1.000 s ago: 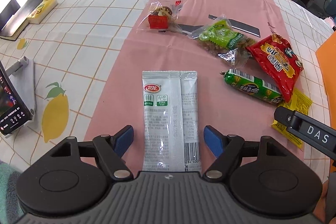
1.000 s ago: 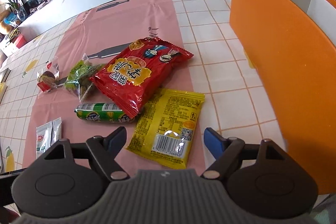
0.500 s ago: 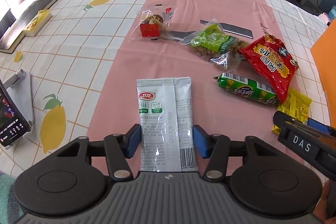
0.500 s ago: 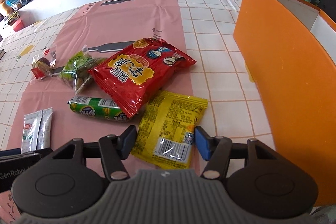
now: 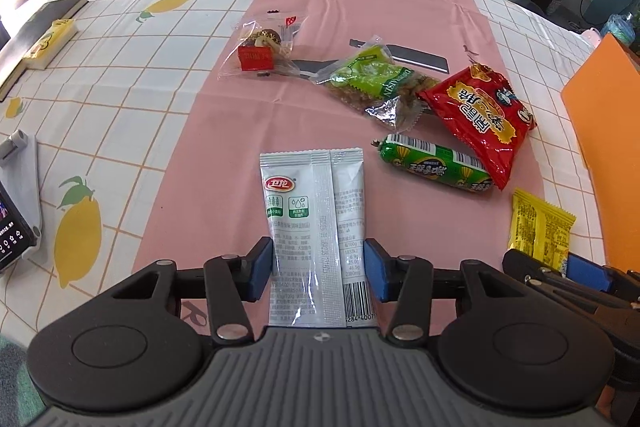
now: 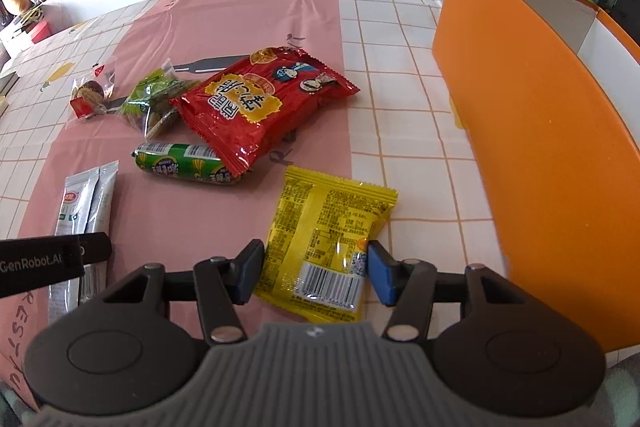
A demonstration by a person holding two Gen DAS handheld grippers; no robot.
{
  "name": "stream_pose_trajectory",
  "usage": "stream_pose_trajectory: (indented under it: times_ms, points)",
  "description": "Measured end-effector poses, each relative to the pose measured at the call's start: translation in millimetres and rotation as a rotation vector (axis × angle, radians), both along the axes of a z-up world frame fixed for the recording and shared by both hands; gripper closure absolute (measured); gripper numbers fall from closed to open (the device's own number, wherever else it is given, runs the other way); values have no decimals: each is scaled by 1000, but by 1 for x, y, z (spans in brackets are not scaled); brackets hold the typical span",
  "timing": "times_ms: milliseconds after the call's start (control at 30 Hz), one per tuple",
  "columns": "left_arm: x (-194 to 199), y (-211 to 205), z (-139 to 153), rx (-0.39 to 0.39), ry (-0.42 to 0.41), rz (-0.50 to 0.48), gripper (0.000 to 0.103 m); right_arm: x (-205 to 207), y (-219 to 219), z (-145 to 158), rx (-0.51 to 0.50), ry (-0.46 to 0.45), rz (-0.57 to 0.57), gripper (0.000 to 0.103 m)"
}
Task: Organize snacks
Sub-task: 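Grasp the white sachets with the left tool while the right tool grasps the yellow packet, then carry both packets over the orange box and open both tools to drop them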
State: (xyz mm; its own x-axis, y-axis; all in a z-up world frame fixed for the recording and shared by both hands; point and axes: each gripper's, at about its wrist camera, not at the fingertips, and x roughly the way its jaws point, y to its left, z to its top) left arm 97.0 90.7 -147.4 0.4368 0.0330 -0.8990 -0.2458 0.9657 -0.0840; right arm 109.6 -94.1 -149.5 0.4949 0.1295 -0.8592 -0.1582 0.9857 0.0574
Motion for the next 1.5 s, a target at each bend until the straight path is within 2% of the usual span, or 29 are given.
stream_pose_trajectory:
  times_ms: [433, 833, 1267, 1500]
  points:
    - [-9, -15, 23, -17, -38, -34, 48, -18, -13, 16, 35, 11, 28, 50]
    - [-22, -47, 74, -13, -136, -94, 48, -38, -40, 72, 138, -83, 50, 51]
    - [-29, -95, 127, -56, -227, -251, 48, -48, -99, 127, 205, -144, 99, 51]
    - [-13, -141, 151, -109, -282, -397, 48, -43, -153, 154, 206, -176, 76, 51]
